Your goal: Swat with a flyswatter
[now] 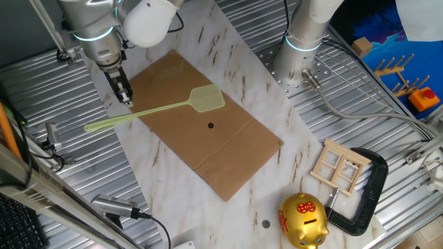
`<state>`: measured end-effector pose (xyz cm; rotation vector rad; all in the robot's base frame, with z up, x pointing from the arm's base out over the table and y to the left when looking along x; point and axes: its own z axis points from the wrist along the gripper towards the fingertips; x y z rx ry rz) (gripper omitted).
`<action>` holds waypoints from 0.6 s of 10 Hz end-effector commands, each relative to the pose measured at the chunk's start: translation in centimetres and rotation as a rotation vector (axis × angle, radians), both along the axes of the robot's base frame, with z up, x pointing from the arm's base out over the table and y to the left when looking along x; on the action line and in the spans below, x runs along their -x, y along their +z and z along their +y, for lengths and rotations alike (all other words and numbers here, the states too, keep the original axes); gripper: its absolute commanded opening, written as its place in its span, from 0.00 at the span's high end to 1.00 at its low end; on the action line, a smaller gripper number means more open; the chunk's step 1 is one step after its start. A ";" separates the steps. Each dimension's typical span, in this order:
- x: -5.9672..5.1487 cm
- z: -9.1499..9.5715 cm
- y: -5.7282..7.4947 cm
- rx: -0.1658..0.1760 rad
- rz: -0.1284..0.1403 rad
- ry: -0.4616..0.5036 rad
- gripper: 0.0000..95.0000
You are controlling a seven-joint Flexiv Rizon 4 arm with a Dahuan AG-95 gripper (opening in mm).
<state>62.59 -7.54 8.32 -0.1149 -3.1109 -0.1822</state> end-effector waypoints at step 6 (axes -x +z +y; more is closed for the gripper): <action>0.0 0.0 0.1 0.003 0.038 -0.114 0.80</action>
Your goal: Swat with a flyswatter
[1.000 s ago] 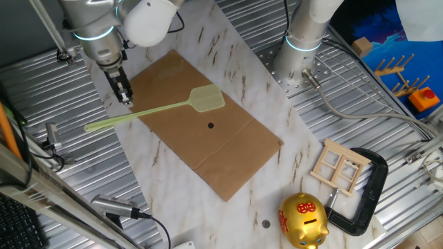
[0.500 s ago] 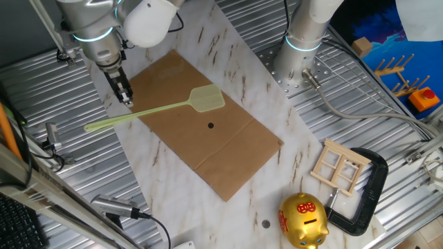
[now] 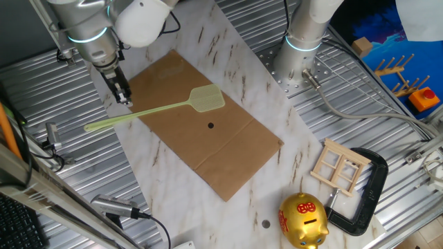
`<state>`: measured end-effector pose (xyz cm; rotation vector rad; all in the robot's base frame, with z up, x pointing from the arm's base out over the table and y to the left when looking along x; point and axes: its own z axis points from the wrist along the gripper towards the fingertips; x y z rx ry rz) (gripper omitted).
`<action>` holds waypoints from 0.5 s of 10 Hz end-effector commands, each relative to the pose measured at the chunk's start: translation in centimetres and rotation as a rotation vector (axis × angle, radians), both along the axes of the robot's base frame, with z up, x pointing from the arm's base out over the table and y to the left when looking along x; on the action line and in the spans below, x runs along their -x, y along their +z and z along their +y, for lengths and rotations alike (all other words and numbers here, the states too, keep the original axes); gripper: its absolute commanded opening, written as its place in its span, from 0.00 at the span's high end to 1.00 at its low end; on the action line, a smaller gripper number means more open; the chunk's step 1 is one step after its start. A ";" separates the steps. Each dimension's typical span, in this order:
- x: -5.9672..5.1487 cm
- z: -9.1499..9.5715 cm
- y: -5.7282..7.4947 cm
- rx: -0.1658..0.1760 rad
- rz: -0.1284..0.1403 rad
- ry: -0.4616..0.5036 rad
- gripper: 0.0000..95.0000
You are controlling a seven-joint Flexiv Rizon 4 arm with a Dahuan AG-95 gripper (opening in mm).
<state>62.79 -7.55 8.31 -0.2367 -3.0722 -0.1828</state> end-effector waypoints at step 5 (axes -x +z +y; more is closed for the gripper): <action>-0.2 0.1 -0.6 -0.003 -0.019 -0.104 0.60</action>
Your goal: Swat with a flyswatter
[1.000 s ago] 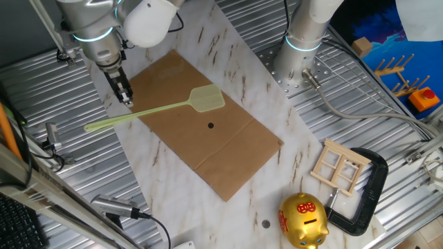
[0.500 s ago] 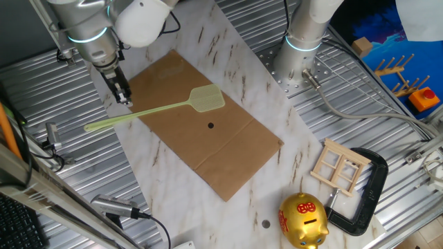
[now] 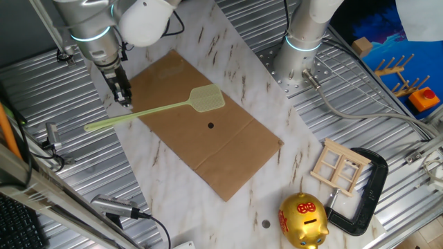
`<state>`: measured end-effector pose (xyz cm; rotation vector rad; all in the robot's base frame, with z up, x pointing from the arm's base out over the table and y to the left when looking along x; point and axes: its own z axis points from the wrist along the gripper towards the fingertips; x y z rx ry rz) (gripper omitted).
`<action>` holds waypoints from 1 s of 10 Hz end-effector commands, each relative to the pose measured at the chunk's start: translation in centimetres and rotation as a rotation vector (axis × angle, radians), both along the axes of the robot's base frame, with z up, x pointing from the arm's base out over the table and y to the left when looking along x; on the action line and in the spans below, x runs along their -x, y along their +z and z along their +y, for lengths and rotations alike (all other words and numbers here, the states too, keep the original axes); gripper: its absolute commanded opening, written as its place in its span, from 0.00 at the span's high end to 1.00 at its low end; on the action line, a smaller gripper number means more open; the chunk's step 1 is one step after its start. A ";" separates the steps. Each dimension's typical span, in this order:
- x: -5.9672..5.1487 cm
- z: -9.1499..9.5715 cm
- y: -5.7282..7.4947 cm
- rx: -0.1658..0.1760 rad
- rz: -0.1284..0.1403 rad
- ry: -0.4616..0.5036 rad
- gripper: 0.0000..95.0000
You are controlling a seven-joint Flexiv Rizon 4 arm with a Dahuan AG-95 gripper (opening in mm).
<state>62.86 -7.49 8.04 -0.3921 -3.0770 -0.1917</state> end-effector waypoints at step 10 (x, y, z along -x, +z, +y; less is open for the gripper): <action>-1.5 -0.2 -4.6 -0.001 -0.010 0.071 0.80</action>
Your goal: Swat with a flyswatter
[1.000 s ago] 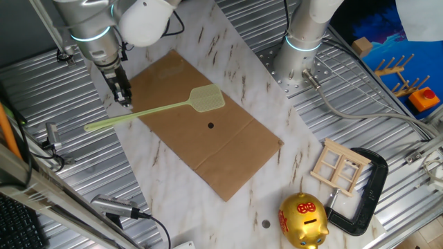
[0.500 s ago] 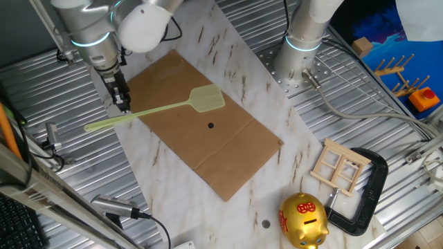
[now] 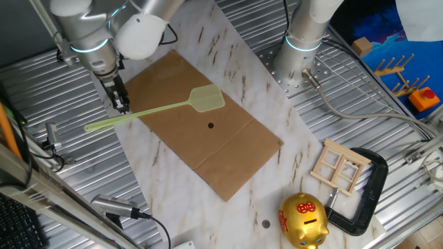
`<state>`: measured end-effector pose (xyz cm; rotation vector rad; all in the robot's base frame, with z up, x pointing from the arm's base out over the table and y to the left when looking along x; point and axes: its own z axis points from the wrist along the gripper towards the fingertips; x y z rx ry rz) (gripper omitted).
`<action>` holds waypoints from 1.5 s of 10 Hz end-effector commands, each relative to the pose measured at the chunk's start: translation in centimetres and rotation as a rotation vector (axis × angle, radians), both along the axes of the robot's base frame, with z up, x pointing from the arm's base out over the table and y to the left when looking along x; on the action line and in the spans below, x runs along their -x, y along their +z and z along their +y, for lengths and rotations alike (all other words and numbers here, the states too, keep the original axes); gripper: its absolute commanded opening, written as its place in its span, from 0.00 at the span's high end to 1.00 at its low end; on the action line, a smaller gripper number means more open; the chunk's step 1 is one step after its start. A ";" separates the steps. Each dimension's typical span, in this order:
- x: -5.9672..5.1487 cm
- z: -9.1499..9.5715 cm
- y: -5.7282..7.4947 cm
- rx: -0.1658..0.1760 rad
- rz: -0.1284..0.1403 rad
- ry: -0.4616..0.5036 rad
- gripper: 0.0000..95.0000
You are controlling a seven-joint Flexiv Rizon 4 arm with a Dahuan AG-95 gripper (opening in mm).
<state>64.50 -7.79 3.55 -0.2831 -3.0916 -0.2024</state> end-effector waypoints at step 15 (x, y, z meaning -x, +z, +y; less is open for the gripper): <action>-0.3 0.1 -2.2 0.092 -0.008 0.071 1.00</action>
